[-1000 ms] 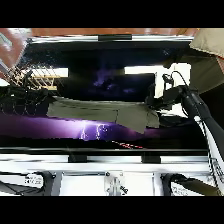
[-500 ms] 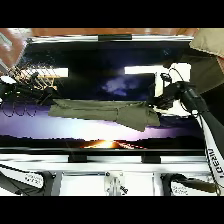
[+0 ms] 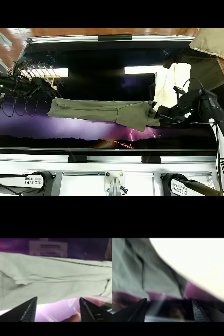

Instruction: Fold the shirts.

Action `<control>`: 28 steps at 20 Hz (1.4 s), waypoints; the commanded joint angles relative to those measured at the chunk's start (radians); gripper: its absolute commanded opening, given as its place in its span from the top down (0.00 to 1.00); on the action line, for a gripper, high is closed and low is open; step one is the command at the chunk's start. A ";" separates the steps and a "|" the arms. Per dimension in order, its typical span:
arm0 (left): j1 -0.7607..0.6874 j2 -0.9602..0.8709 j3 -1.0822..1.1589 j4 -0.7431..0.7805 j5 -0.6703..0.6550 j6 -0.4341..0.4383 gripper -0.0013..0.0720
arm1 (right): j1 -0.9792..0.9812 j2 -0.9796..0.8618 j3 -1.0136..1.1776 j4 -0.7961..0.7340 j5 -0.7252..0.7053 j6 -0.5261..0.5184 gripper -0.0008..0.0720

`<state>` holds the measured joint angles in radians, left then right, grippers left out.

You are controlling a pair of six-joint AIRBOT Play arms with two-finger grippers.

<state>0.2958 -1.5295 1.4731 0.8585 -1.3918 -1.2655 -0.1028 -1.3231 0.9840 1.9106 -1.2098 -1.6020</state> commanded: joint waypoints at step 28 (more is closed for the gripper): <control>-0.360 0.005 -0.068 0.000 0.102 -0.004 0.92 | 0.124 0.094 0.117 0.307 0.122 0.039 0.91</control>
<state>-0.0013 -1.5043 1.4425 0.8581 -1.3533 -1.2690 0.0185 -1.3327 1.0477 2.2101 -1.0500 -1.6077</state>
